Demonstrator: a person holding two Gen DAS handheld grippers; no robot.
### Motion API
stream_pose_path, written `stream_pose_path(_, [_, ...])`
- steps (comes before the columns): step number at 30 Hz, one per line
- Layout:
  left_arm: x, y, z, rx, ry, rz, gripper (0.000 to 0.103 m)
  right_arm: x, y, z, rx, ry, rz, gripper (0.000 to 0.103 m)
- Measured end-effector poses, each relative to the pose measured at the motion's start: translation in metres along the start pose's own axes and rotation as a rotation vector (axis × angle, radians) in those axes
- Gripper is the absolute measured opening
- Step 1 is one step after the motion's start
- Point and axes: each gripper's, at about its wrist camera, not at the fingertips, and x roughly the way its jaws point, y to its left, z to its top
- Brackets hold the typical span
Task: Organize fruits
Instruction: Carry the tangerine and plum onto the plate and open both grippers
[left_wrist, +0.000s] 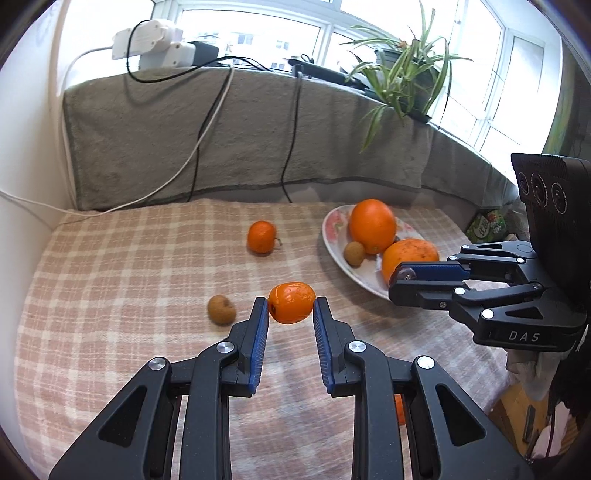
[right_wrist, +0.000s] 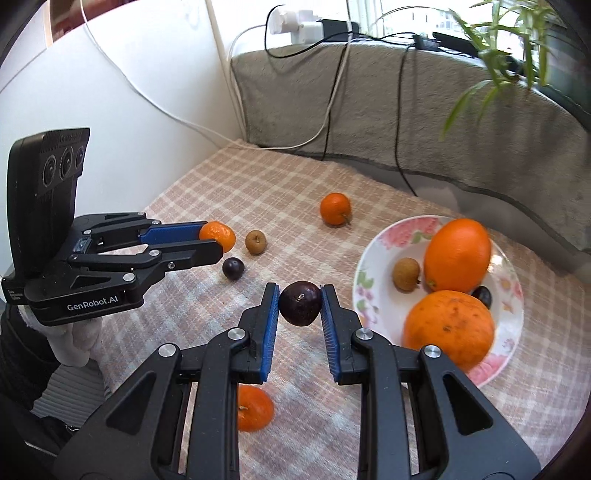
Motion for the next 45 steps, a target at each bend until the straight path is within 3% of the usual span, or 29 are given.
stream_pose_path(25, [0.042, -0.059, 0.019, 0.055, 0.018, -0.084, 0.023, -0.049, -0.100, -0.015, 0.180, -0.088, -0.144, 0.024])
stream_pose_path(45, [0.081, -0.091, 0.024, 0.175, 0.040, 0.010, 0.023, -0.026, -0.161, -0.027, 0.308, -0.060, -0.174, 0.024])
